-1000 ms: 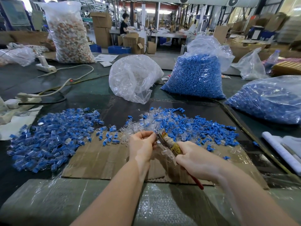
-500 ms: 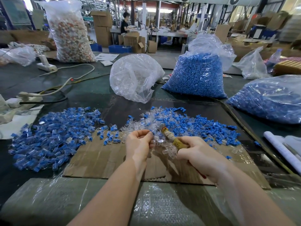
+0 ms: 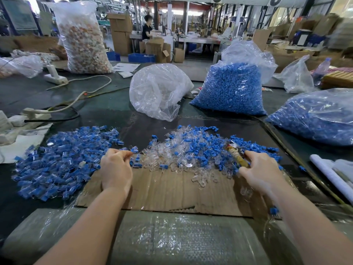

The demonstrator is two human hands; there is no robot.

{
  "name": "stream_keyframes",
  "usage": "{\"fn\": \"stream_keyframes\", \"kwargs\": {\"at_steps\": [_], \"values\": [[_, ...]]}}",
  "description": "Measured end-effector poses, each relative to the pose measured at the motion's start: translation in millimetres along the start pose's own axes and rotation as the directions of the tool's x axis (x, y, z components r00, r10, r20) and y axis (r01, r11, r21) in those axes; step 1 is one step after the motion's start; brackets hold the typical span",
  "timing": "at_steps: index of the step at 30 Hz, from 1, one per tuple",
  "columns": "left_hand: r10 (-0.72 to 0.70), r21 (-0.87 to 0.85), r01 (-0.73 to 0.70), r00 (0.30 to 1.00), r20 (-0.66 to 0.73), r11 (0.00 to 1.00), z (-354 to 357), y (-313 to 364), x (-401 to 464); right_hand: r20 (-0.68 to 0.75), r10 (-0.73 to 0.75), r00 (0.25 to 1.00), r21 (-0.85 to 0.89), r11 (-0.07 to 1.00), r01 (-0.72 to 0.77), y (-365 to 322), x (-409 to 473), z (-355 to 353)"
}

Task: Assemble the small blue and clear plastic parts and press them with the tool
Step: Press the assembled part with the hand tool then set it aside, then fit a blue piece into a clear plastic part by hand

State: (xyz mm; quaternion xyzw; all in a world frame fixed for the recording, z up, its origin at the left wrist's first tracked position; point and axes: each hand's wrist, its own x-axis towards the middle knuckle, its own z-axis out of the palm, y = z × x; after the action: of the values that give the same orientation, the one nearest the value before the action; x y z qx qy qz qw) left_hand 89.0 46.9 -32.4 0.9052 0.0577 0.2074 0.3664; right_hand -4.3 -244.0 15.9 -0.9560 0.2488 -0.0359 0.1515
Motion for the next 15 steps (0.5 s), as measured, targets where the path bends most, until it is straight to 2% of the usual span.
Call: {"fn": "stream_keyframes", "kwargs": {"at_steps": [3, 8, 10, 15], "values": [[0.056, 0.028, -0.056, 0.998, -0.005, 0.998, 4, 8, -6, 0.012, 0.012, 1.0, -0.062, 0.998, -0.012, 6, 5, 2], [0.208, -0.171, -0.19, 0.973, 0.095, 0.967, 12, 38, -28, 0.015, 0.014, 1.0, -0.079, 0.997, -0.013, 7, 5, 4], [0.293, -0.232, -0.249, 0.939, 0.18, 0.94, 17, 51, -39, 0.025, 0.016, 1.0, -0.107, 0.994, -0.014, 7, 5, 6], [0.471, -0.33, -0.361, 0.799, 0.374, 0.873, 32, 71, -63, 0.048, 0.055, 0.997, -0.158, 0.986, -0.046, 5, 4, 5]]}}
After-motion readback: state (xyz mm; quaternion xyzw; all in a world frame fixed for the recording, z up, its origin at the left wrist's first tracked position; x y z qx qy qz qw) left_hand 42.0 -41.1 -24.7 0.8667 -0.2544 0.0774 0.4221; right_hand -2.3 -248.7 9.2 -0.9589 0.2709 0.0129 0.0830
